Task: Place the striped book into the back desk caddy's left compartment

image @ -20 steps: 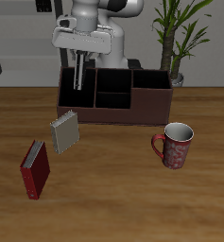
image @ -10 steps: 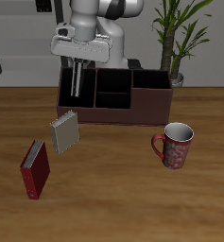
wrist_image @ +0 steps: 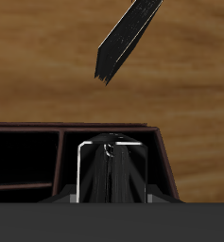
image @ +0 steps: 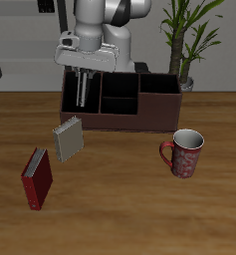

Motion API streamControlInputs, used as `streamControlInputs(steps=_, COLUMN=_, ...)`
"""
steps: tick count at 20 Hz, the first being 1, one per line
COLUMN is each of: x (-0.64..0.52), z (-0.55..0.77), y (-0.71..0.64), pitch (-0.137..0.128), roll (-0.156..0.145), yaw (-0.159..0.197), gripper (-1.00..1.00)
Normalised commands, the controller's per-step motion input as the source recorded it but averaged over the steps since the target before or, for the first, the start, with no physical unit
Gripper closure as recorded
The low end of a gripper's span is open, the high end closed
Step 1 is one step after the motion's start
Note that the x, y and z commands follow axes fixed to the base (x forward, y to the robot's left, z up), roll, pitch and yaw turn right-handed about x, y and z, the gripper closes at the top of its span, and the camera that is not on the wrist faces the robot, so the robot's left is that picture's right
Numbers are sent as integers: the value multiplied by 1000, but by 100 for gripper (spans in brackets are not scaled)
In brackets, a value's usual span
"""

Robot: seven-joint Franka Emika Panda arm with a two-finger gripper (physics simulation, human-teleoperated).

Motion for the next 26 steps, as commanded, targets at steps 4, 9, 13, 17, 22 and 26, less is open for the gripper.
streamControlInputs(steps=4, x=-85, z=-89, y=21, pitch=7, roll=15, yaw=-1, gripper=100)
streamControlInputs(steps=9, x=-28, z=-203, y=-71, pitch=25, roll=-20, yaw=-14, gripper=100)
streamControlInputs(steps=13, x=-28, z=-182, y=-59, pitch=41, roll=-19, yaw=-17, gripper=100)
streamControlInputs(steps=17, x=44, z=-275, y=-94, pitch=59, roll=-26, yaw=0, gripper=100)
streamControlInputs(steps=22, x=56, z=-217, y=-44, pitch=74, roll=-21, yaw=-24, gripper=-100)
streamControlInputs(steps=26, x=15, z=-148, y=29, pitch=52, roll=32, yaw=8, gripper=-100)
